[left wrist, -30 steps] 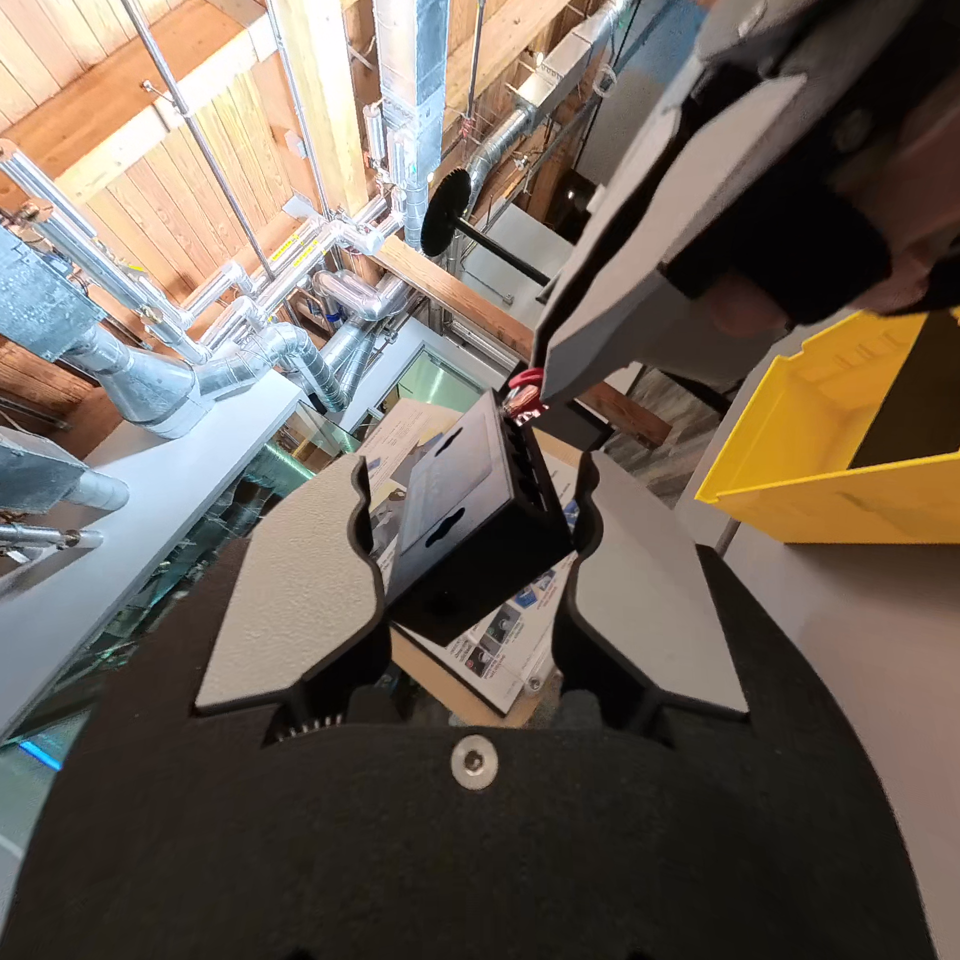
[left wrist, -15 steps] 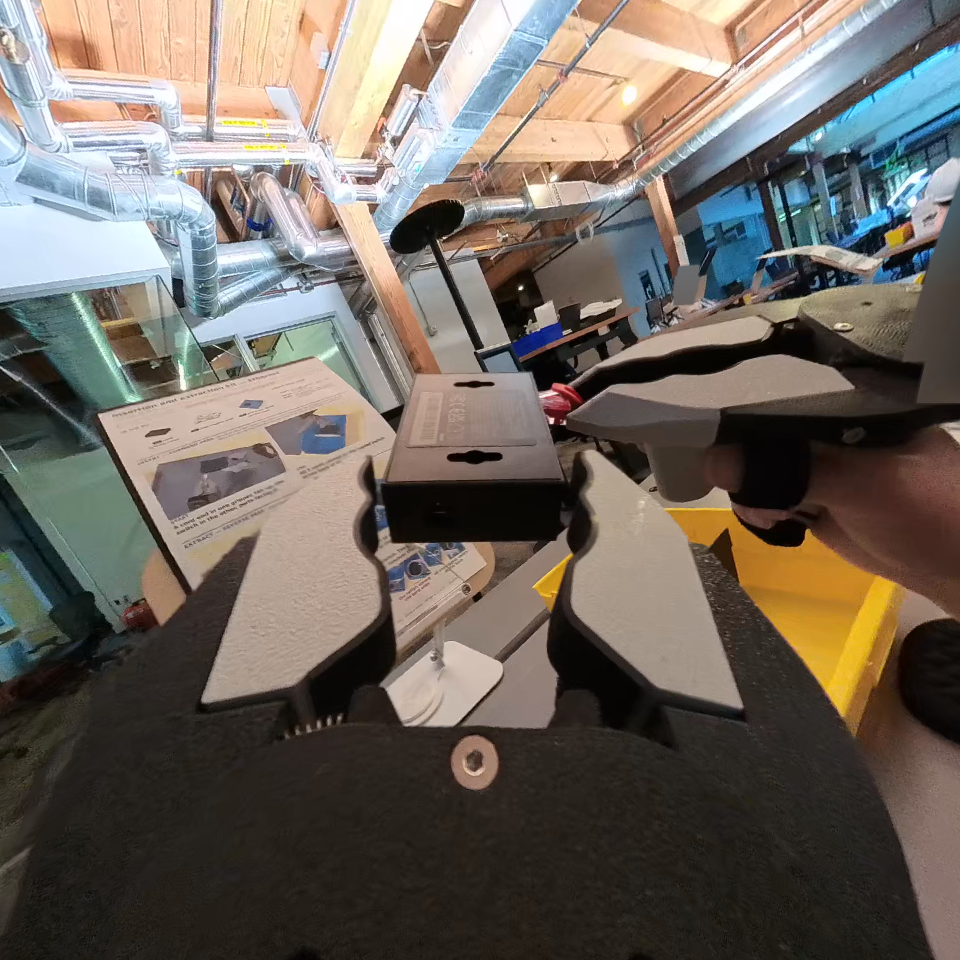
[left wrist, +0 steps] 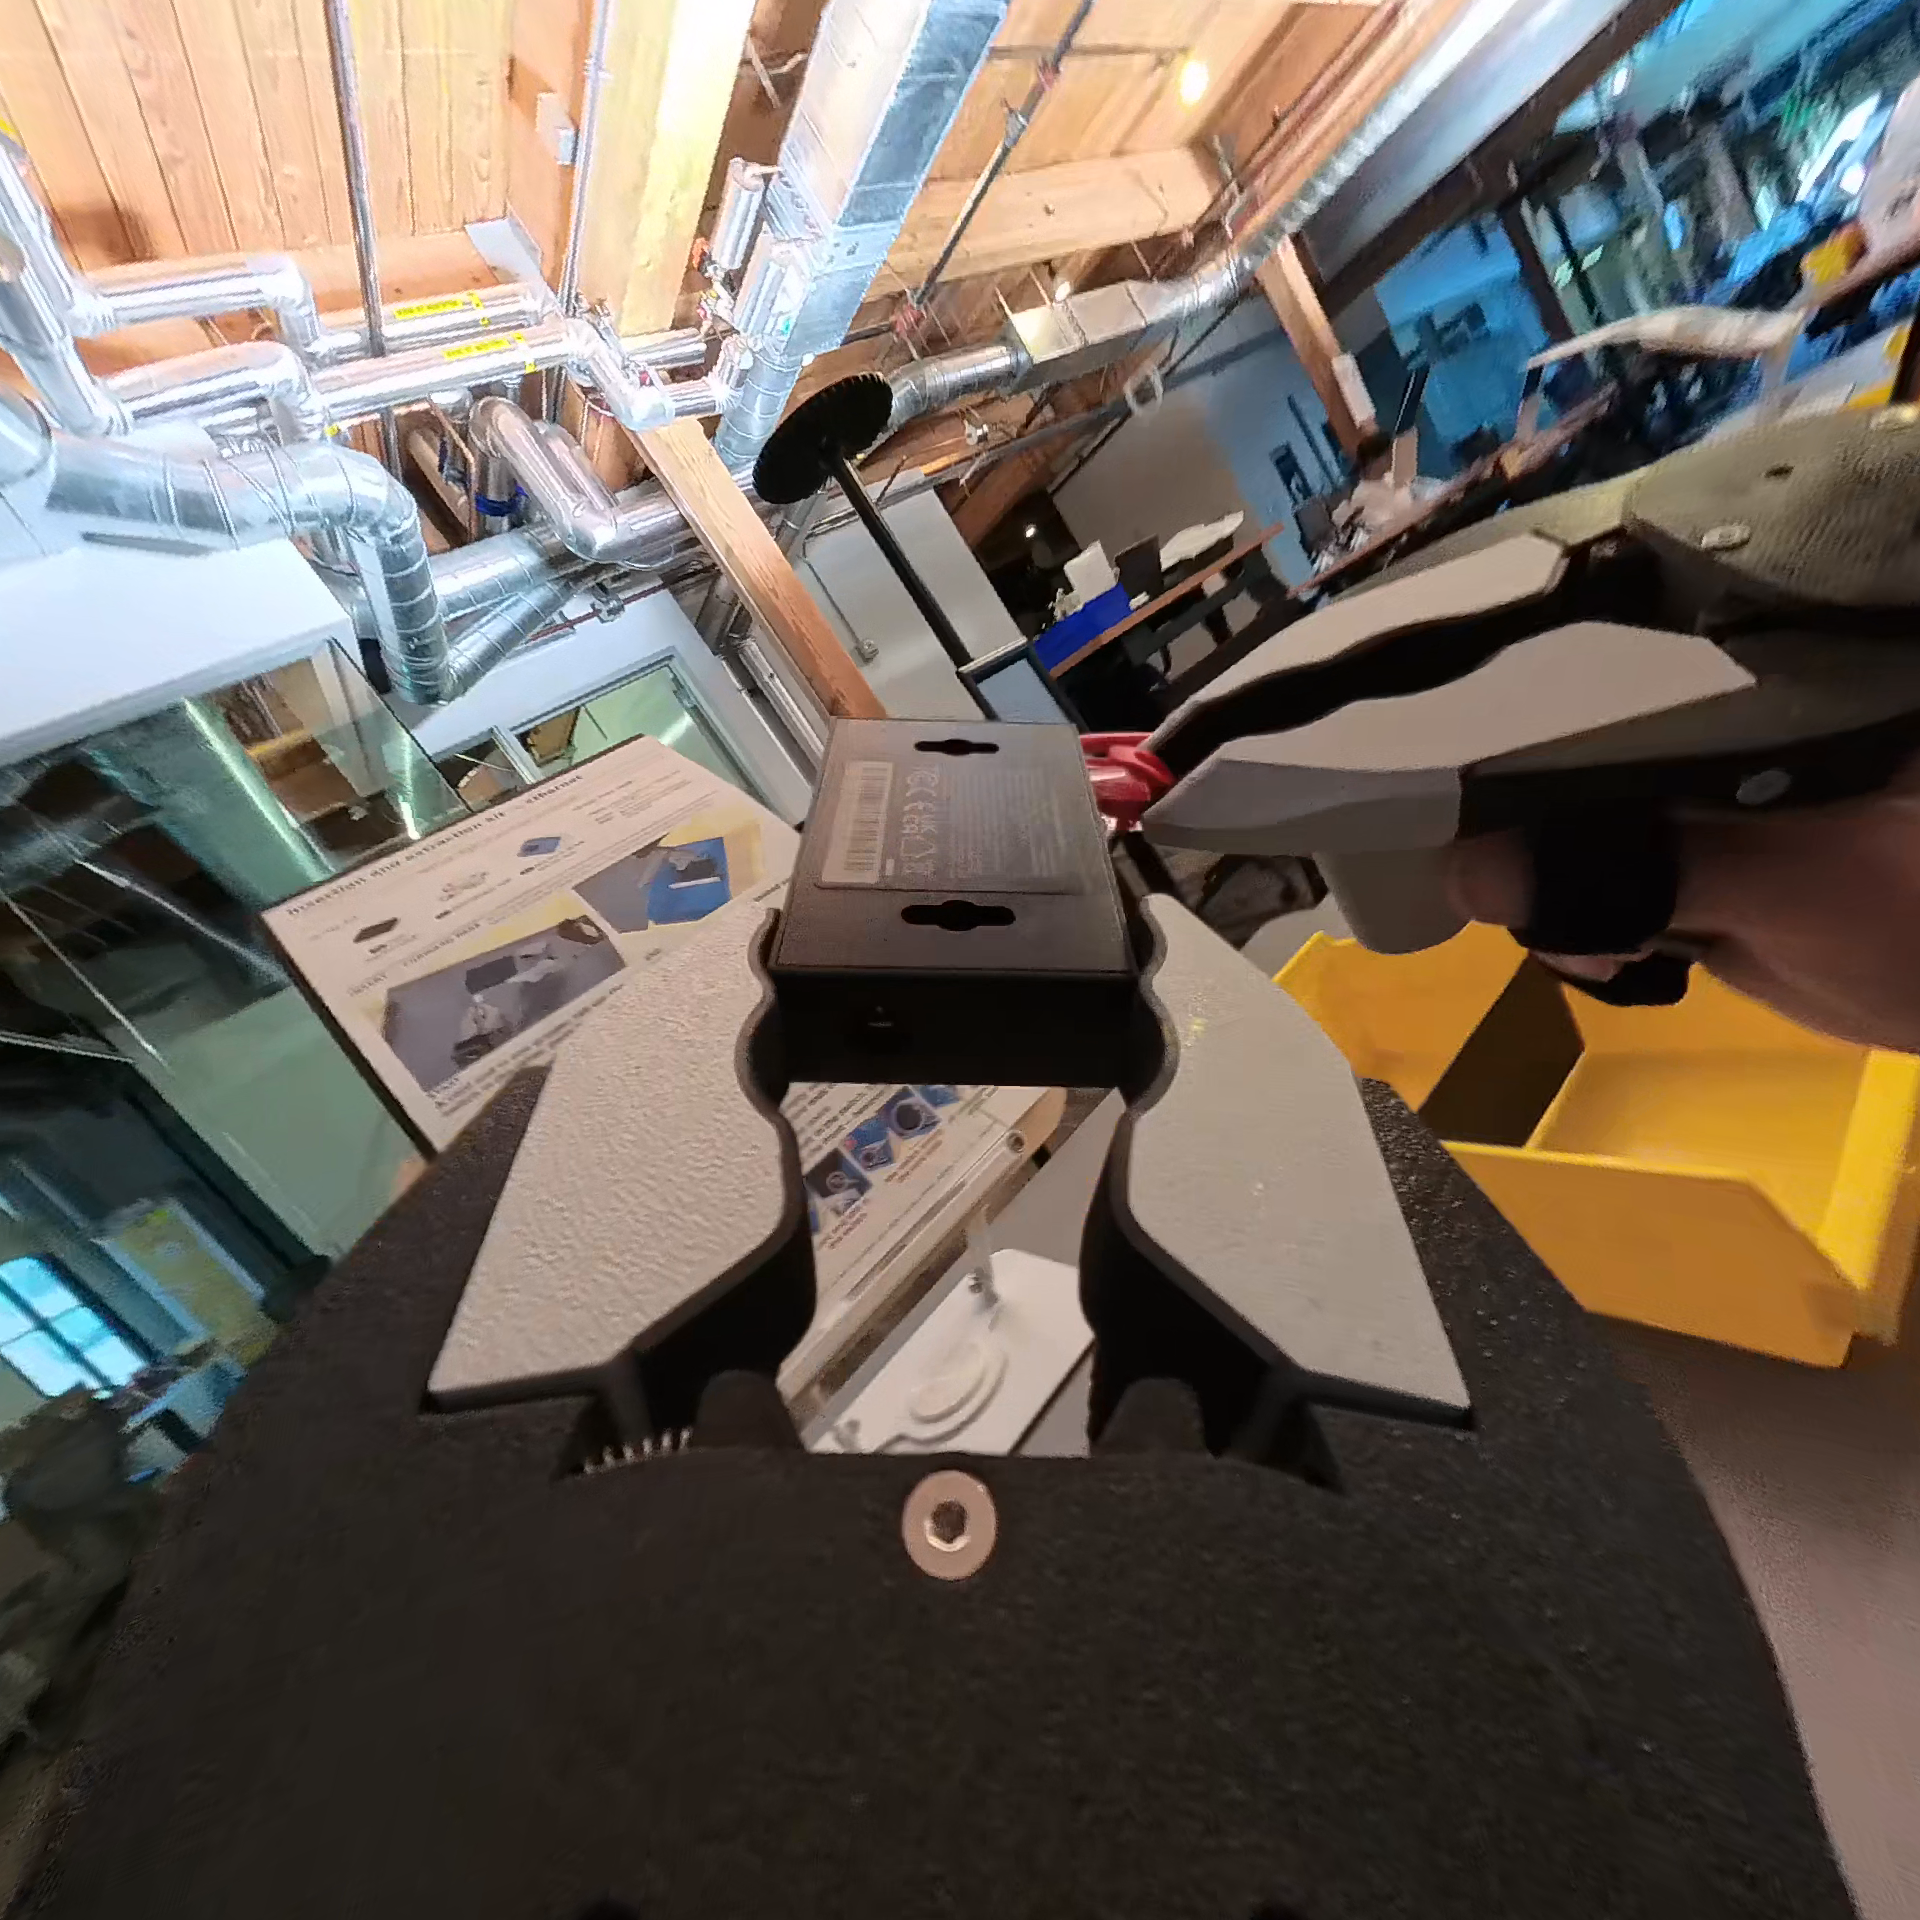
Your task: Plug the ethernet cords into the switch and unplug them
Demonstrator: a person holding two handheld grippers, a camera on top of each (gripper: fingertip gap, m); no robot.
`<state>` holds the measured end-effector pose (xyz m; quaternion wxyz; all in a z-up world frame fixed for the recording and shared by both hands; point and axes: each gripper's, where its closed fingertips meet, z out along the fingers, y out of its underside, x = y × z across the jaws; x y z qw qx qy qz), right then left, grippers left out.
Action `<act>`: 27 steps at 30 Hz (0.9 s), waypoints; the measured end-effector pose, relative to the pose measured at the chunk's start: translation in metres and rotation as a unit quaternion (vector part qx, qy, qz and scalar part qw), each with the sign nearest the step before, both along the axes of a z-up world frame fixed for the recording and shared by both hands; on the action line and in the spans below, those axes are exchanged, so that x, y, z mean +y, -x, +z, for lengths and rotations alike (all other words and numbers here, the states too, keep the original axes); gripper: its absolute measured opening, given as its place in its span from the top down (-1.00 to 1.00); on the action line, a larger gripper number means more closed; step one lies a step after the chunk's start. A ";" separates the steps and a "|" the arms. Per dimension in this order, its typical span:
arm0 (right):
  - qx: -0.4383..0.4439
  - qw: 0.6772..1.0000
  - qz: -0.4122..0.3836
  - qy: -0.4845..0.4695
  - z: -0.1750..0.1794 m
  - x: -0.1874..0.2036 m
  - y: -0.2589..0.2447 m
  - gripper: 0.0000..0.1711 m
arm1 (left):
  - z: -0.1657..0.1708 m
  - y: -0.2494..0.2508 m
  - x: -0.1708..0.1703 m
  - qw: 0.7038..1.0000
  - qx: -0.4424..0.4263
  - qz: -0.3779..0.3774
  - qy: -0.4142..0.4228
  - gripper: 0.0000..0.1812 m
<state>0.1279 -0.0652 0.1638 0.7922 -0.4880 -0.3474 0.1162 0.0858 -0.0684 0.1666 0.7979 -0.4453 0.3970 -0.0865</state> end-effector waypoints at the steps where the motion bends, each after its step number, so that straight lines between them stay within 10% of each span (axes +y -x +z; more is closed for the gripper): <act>1: 0.001 1.000 0.001 0.005 -0.001 0.001 0.000 0.84 | 0.000 0.000 0.000 1.000 0.006 0.003 -0.002 0.32; 27: 0.033 0.999 -0.001 0.031 -0.014 0.011 0.000 0.85 | -0.020 0.001 0.014 0.997 0.049 0.003 0.055 0.32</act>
